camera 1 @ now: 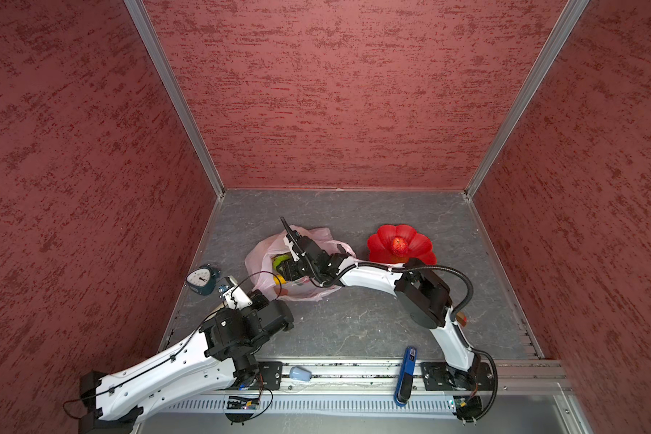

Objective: Take the fake fruits out of the plastic bag
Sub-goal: 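Close the right gripper on the green apple inside the bag, then lift the green apple out of the bag and carry it over the red plate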

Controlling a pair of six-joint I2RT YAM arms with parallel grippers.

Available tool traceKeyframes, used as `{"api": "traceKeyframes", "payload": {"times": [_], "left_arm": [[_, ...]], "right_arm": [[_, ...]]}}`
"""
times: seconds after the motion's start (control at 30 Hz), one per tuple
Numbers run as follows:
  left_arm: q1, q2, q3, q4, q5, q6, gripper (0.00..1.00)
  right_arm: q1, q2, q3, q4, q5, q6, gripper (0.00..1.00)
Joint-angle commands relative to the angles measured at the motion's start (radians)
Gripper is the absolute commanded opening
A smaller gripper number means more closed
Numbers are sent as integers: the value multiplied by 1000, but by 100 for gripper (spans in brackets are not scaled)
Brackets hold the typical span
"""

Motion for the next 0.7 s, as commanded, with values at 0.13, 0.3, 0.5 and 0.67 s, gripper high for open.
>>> {"api": "traceKeyframes", "payload": {"times": [0.13, 0.3, 0.5, 0.67], "left_arm": [[19, 5, -2, 112, 13, 115, 3], [39, 2, 5, 159, 16, 167, 3], [64, -5, 6, 193, 27, 214, 3], [75, -10, 1, 230, 38, 243, 3]], "right_arm": [[9, -111, -67, -54, 1, -34, 35], [10, -195, -115, -111, 7, -64, 35], [9, -300, -163, -199, 52, -104, 35], [9, -387, -188, -252, 58, -123, 35]]}}
